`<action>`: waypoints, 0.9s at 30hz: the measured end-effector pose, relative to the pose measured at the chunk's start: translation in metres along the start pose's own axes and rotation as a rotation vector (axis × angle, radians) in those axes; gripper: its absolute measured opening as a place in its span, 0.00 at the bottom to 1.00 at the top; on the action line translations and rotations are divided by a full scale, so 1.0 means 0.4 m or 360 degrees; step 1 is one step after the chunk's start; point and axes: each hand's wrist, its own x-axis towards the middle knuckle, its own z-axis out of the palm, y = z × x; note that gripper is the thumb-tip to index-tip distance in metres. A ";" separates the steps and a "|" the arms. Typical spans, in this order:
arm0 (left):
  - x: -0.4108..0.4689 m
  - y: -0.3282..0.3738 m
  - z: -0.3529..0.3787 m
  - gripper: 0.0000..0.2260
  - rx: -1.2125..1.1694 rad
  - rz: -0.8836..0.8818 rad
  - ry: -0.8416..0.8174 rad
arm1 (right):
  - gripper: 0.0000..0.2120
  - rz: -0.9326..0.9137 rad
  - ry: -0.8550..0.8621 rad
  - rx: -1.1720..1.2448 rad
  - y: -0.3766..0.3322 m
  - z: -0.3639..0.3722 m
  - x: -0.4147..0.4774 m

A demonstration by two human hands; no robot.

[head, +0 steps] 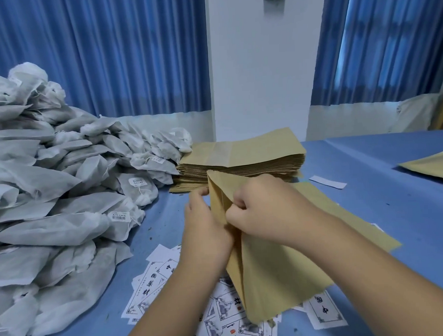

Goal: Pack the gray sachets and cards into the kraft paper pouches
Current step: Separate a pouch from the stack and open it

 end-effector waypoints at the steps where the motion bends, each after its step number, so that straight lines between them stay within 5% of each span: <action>1: -0.002 -0.004 0.002 0.21 0.0058 0.0115 0.0135 | 0.16 0.0037 0.0008 0.0039 0.003 0.004 -0.002; 6: -0.006 0.009 0.002 0.16 0.0373 0.0785 0.0457 | 0.17 0.0254 0.0071 0.0232 0.008 0.001 0.011; 9: -0.008 0.009 -0.001 0.05 0.0667 0.0855 0.0268 | 0.17 0.0409 0.0122 0.0249 0.007 -0.004 0.021; 14: 0.004 0.005 -0.003 0.14 0.0792 0.0332 0.0035 | 0.12 0.0502 -0.0070 0.0364 0.002 0.019 0.043; 22: 0.032 0.018 -0.045 0.28 -0.0722 -0.0787 -0.0422 | 0.14 0.0532 -0.0240 0.0589 0.039 0.094 0.050; 27: 0.022 -0.001 -0.044 0.17 -0.0837 -0.0867 -0.0628 | 0.09 0.0393 -0.0328 0.1083 0.095 0.108 0.022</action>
